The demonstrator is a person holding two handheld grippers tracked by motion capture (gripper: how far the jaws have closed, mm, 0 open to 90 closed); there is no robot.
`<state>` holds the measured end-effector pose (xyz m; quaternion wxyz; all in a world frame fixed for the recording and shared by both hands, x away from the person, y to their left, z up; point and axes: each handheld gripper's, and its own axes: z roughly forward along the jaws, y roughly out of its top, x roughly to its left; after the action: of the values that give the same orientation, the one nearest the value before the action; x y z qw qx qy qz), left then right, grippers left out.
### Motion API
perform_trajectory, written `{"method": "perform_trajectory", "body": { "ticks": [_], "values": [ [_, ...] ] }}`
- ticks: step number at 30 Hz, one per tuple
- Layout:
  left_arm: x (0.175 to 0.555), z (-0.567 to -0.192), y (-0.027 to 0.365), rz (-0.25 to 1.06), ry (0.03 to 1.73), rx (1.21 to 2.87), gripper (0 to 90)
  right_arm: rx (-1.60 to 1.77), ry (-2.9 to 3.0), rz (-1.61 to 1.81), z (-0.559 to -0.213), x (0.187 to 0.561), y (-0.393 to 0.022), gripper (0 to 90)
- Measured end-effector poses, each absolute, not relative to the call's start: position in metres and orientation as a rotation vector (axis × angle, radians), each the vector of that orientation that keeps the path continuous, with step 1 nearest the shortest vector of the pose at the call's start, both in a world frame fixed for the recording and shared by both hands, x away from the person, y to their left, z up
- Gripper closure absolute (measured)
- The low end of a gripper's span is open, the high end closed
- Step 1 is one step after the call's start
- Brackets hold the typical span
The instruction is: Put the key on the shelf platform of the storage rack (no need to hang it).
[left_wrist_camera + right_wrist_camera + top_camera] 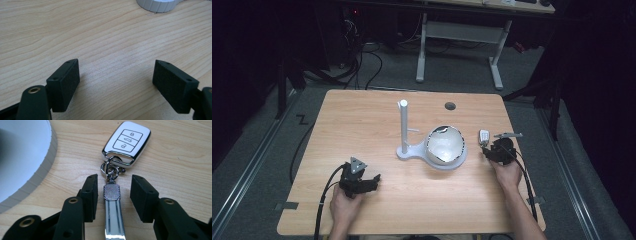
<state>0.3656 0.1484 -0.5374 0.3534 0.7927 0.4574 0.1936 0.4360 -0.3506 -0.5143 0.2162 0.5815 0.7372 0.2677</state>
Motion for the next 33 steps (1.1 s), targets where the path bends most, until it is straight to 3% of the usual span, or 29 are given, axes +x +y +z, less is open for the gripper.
{"method": "perform_trajectory", "body": {
  "ticks": [8, 14, 33],
  "values": [
    [0.366, -0.537, 0.148, 0.500, 1.183, 2.050, 22.0, 1.610, 2.051, 0.710, -0.517, 0.437, -0.350, 64.3],
    [0.366, -0.537, 0.148, 0.501, 1.183, 2.050, 22.0, 1.545, 2.079, 0.700, -0.517, 0.436, -0.346, 73.7],
    [0.366, -0.537, 0.148, 0.501, 1.183, 2.051, 22.0, 1.470, 2.059, 0.702, -0.505, 0.429, -0.344, 74.5]
  ]
}}
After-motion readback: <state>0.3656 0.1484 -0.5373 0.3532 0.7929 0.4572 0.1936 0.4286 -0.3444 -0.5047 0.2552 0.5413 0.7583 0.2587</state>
